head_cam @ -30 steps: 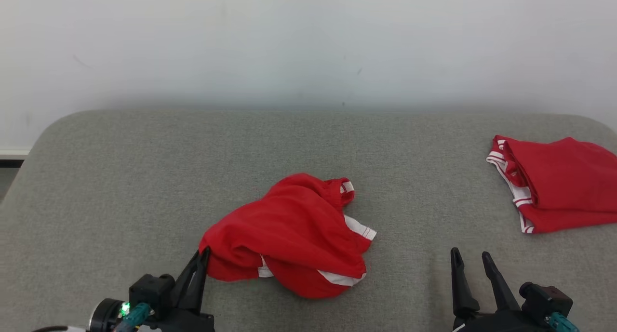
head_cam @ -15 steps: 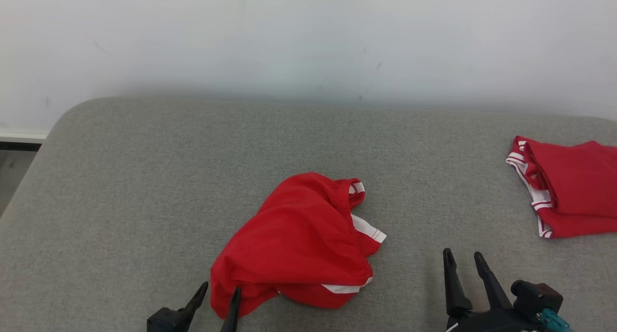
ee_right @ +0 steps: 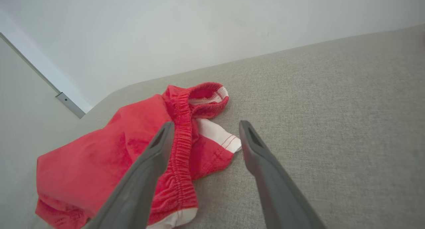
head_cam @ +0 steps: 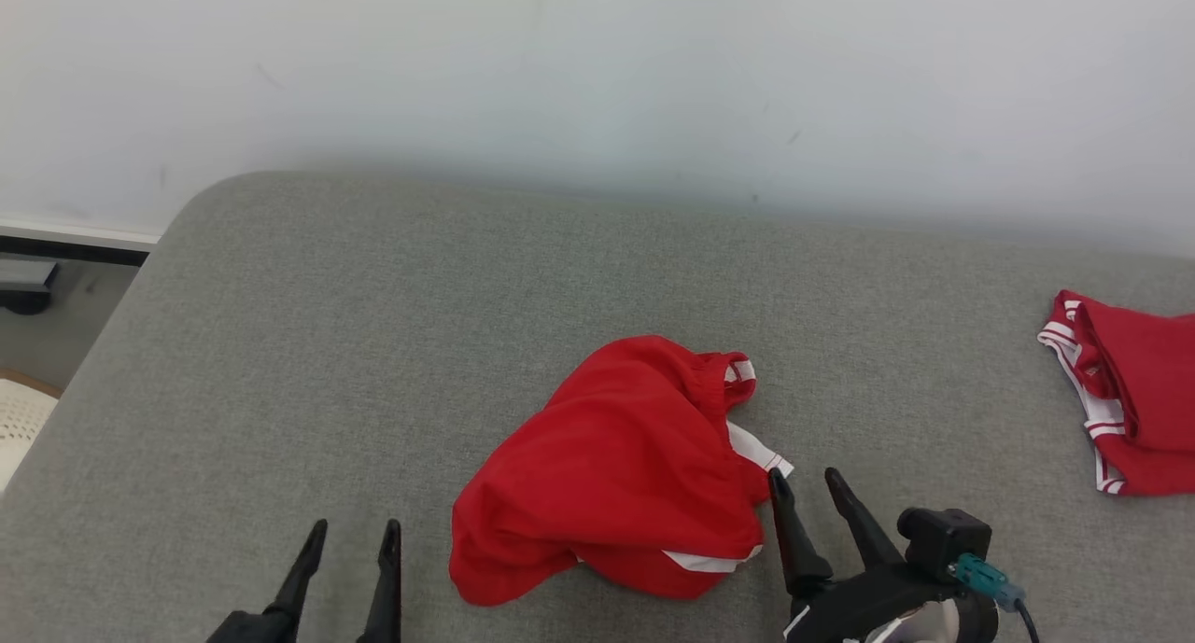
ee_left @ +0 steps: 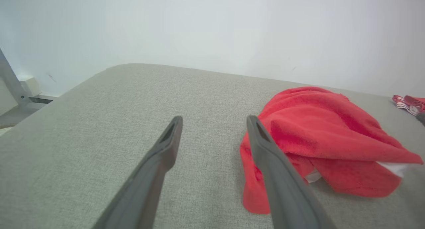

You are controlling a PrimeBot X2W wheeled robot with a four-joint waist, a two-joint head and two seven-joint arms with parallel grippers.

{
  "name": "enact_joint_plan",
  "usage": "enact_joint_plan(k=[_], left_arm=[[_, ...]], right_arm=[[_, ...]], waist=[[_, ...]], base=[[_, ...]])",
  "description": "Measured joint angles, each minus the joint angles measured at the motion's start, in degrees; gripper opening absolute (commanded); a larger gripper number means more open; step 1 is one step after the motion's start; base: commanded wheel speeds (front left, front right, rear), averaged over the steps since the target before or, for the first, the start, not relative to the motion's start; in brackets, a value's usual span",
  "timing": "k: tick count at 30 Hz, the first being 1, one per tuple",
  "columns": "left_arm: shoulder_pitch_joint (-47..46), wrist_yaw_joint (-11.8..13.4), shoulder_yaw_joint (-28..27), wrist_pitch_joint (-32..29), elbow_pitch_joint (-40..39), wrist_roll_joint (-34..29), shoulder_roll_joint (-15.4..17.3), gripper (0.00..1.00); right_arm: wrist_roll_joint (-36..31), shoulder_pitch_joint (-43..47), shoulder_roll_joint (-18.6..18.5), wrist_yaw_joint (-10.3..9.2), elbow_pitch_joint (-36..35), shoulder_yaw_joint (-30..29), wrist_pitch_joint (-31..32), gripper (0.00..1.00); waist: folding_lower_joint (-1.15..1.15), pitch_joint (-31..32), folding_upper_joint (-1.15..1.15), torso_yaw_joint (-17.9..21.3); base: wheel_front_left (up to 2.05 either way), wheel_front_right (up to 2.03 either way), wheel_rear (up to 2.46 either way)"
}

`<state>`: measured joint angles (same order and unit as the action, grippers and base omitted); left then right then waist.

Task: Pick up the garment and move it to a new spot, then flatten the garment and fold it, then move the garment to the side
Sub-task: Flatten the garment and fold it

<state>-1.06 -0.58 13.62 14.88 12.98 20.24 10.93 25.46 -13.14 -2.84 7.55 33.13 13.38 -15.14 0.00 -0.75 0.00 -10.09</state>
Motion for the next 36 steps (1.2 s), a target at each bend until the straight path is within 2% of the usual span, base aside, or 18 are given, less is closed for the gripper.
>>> enact_joint_plan(k=[6,12,14,17,23,29,36], left_arm=[[1.22,0.04,-3.94,0.01,-1.65,-1.54,-0.69,1.00],[1.38,-1.55,-6.50,0.01,-1.30,-3.09,-2.03,1.00],[1.42,-2.19,-7.09,0.09,-0.89,-3.45,-2.58,1.00],[1.89,-2.82,-8.14,0.09,-0.54,-4.04,-3.28,1.00],[2.25,-3.56,-9.96,0.10,-0.12,-4.88,-4.42,1.00],[2.35,-4.52,-10.54,0.10,0.64,-6.09,-5.42,1.00],[2.34,-5.45,-10.47,0.10,1.46,-6.68,-6.77,1.00]], right_arm=[[3.99,-3.37,0.00,0.00,5.80,5.50,2.15,1.00],[8.59,-7.22,-0.02,0.00,12.94,10.92,7.45,1.00],[10.15,-7.92,-0.01,0.00,14.51,12.93,8.51,0.00],[12.67,-9.31,0.00,0.00,15.27,13.76,6.94,0.00],[13.45,-12.39,-1.11,0.00,16.05,13.61,2.13,0.00],[14.18,-15.23,-4.92,0.00,13.68,7.87,0.27,0.00],[11.78,-13.34,-10.55,0.00,15.86,-0.07,0.19,0.00]], waist=[[0.00,0.30,0.00,-0.66],[0.00,0.71,0.00,-1.49],[0.00,0.87,0.00,-1.94],[0.00,1.21,0.00,-2.41],[0.00,1.46,0.00,-1.80],[0.00,1.86,0.00,-0.16],[0.00,2.43,0.00,0.60]], base=[[0.00,0.00,0.00],[0.00,0.00,0.00],[0.00,0.00,0.00],[0.00,0.00,0.00],[0.00,0.00,0.00],[0.00,0.00,0.00],[0.00,0.00,0.00]])
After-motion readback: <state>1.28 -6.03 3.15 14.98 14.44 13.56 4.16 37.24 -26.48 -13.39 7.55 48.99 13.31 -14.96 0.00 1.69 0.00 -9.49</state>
